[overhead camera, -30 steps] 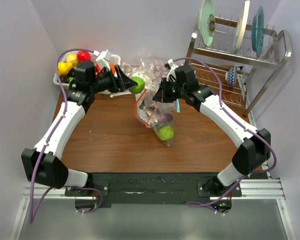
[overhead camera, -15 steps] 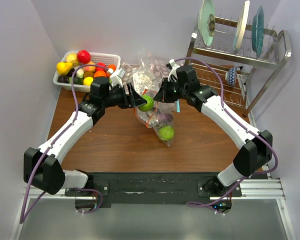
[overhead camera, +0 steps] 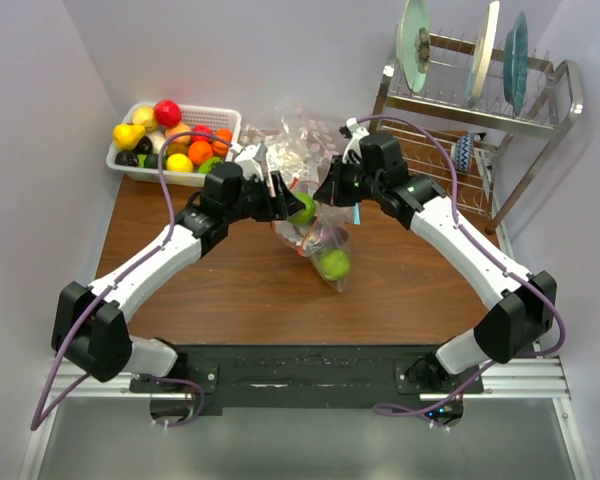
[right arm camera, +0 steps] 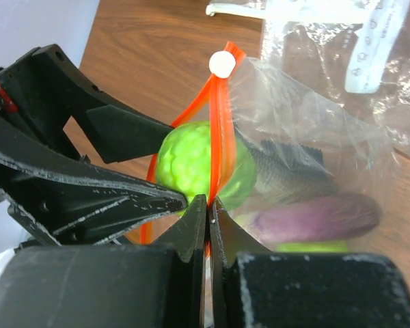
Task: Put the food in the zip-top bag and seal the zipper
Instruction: Place the fake fruit in the zipper food storage bag.
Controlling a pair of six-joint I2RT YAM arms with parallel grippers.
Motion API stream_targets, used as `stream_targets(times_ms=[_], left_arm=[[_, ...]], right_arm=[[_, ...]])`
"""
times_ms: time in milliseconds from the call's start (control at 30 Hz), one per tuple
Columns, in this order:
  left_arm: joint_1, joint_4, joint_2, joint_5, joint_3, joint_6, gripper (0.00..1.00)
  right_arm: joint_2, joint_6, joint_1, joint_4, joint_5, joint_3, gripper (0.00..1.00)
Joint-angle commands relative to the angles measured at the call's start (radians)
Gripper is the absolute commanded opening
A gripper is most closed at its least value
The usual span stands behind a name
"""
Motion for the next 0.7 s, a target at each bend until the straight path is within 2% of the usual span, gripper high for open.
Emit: stream_targets(times_ms=[0, 33, 67, 100, 133, 233, 433, 667], left_arm=[[-0.044, 0.145, -0.001, -0.084, -0.021, 0.008, 0.62], [-0.053, 0.156, 0.003, -0.087, -0.019, 0.008, 0.67], [-0.067, 0.155, 0.014, -0.085, -0.015, 0.015, 0.79], [-0.072, 0.144, 0.02, -0.084, 0.004, 0.021, 0.97], [-0.081, 0.121, 0.025, -0.082, 0.015, 0.035, 1.0], [-0.084, 0.099, 0.014, -0.088, 0.042, 0.046, 1.0], [-0.084, -0.067, -0.037, -0.085, 0.139, 0.086, 1.0], [-0.058, -0.259, -0.03, -0.208, 0.268, 0.188, 1.0]], right_arm=[[-0.055, -0.013, -0.005, 0.006, 0.026, -0.022, 0.0], [-0.058, -0.01, -0.005, 0.009, 0.032, -0.027, 0.0], [-0.064, -0.007, -0.006, 0.017, 0.033, -0.038, 0.0], [-0.067, -0.006, -0.008, 0.021, 0.035, -0.044, 0.0], [-0.07, -0.003, -0.008, 0.024, 0.038, -0.047, 0.0], [-0.072, -0.004, -0.009, 0.023, 0.041, -0.05, 0.0], [-0.073, -0.009, -0.014, 0.024, 0.047, -0.065, 0.0], [-0.078, -0.009, -0.014, 0.034, 0.038, -0.087, 0.0]])
